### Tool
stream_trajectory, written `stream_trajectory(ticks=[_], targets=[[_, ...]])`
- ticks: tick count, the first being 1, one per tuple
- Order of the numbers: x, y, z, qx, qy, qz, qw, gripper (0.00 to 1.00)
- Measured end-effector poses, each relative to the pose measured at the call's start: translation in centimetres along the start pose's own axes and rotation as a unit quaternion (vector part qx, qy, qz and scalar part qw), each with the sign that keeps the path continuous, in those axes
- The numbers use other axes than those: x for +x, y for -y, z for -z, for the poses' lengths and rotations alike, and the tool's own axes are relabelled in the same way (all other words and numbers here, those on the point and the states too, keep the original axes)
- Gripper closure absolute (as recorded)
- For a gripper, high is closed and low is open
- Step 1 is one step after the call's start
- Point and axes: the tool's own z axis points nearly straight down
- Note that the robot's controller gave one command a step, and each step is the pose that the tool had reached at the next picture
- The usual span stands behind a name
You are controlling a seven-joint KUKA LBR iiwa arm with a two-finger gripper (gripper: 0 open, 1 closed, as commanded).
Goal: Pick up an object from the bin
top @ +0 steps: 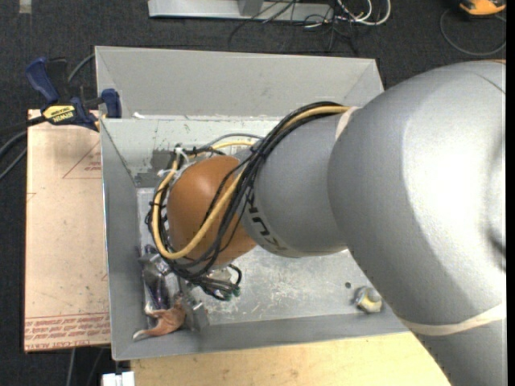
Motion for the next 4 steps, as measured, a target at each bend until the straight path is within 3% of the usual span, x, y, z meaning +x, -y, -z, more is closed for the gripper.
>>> stream_trajectory(ticks=[1, 4], targets=[[-0.7, -0.2, 0.1, 0.001, -0.013, 0.104, 0.9944, 1.0], [-0.6, -0.1, 1.2, 0.002, -0.0131, 0.104, 0.9945, 1.0]])
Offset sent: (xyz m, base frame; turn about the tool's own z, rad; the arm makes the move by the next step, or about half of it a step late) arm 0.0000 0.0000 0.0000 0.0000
